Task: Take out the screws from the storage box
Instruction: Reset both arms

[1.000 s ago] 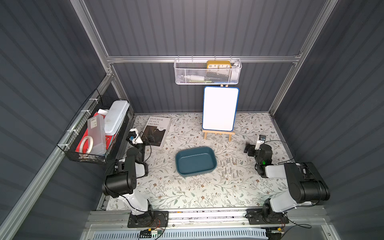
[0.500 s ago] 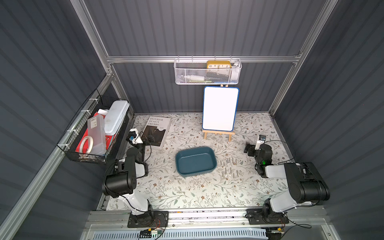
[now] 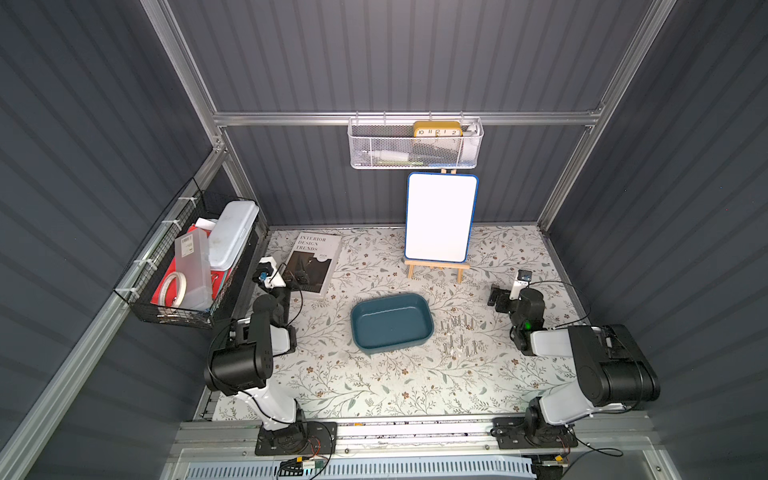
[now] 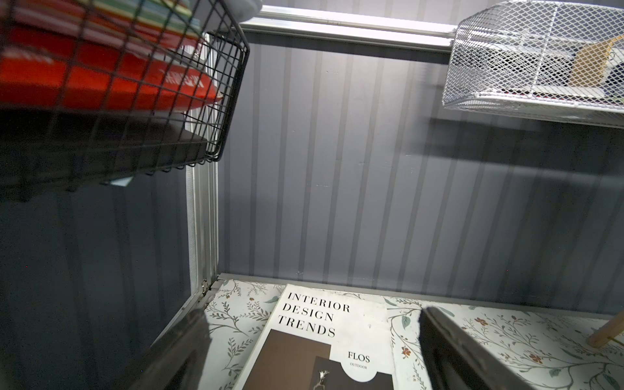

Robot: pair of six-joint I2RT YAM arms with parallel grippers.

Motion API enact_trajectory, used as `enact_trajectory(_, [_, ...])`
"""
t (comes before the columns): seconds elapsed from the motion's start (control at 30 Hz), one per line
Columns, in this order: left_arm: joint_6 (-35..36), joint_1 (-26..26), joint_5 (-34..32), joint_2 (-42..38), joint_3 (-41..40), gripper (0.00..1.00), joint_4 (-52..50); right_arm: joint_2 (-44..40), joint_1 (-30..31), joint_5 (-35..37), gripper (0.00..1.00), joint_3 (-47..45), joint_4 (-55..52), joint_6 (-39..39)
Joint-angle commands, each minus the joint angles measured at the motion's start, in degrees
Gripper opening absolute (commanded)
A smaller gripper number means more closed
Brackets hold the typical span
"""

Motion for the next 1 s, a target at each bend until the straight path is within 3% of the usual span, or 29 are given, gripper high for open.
enact_trajectory(0.0, [0.8,-0.3,-0.4,-0.5,0.9,1.0,1.0,-2.5,0.0,-2.7,0.99,0.9,-0.4,-1.2])
enact_trajectory(0.27, [0.8,-0.3,-0.5,-0.5,0.9,1.0,1.0,-5.2,0.0,0.5,0.99,1.1,-5.5,0.6])
enact_trajectory(0.5, [0.8,-0.3,-0.5,-0.5,0.9,0.99,1.0,1.0,0.0,-0.2,0.99,-0.7,5.6,-0.2])
enact_trajectory(0.97, [0.8,-0.3,-0.5,-0.5,0.9,0.99,1.0,0.2,0.0,-0.1,0.99,0.3,2.0,0.3])
